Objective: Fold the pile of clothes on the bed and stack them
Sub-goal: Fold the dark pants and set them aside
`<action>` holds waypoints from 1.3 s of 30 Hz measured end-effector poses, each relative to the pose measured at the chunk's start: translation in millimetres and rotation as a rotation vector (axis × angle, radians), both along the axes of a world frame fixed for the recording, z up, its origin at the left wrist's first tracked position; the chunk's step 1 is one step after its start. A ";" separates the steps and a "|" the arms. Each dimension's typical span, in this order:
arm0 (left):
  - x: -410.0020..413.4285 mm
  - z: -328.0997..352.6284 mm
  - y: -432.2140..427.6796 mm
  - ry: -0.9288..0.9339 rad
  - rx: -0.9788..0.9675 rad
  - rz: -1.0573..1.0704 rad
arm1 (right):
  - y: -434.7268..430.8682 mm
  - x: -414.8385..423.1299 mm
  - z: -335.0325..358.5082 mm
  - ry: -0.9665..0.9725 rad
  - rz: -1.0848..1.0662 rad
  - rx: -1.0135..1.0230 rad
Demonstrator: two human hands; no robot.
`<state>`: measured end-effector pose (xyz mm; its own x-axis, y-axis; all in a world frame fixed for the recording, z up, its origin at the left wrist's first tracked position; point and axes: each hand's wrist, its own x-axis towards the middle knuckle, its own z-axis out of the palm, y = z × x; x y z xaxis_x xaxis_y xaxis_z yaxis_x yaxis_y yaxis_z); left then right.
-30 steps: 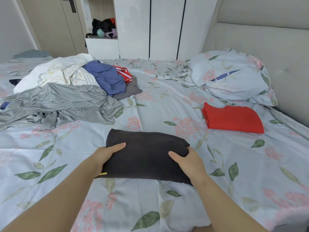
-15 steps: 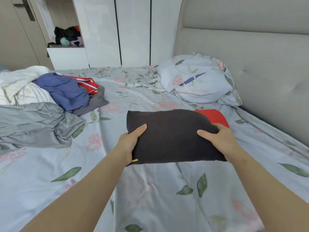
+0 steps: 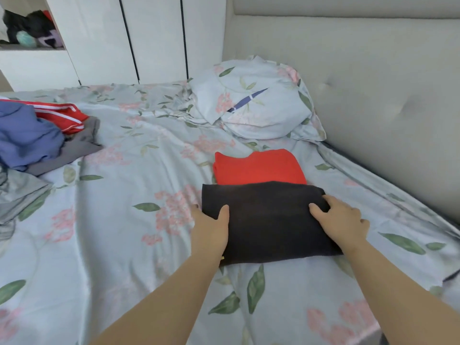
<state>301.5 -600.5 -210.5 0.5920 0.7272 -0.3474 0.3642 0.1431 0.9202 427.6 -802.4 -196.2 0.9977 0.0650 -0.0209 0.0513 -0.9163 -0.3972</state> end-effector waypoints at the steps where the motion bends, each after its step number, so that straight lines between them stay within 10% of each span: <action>1: -1.5 -1.9 -0.6 0.100 0.251 -0.062 | 4.0 0.8 1.0 -0.019 -0.014 -0.093; 5: 4.5 -8.7 1.8 0.159 1.310 -0.230 | 29.7 -4.4 5.0 -0.140 0.173 -0.248; 10: 4.9 -10.7 2.8 0.411 1.135 -0.670 | 42.2 -16.7 -8.9 0.051 0.252 -0.242; 25: -86.6 -0.3 58.0 0.532 1.416 -0.560 | 97.7 -113.0 8.3 -0.048 0.369 -0.194; 39: -285.8 -16.2 233.1 0.825 1.221 -0.314 | 326.8 -269.0 -21.3 0.069 0.903 -0.118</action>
<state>15.7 -367.4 -226.7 0.7203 0.6914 0.0567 0.6937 -0.7177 -0.0601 158.6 -475.6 -217.5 0.5646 0.8143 -0.1346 0.7484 -0.5739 -0.3325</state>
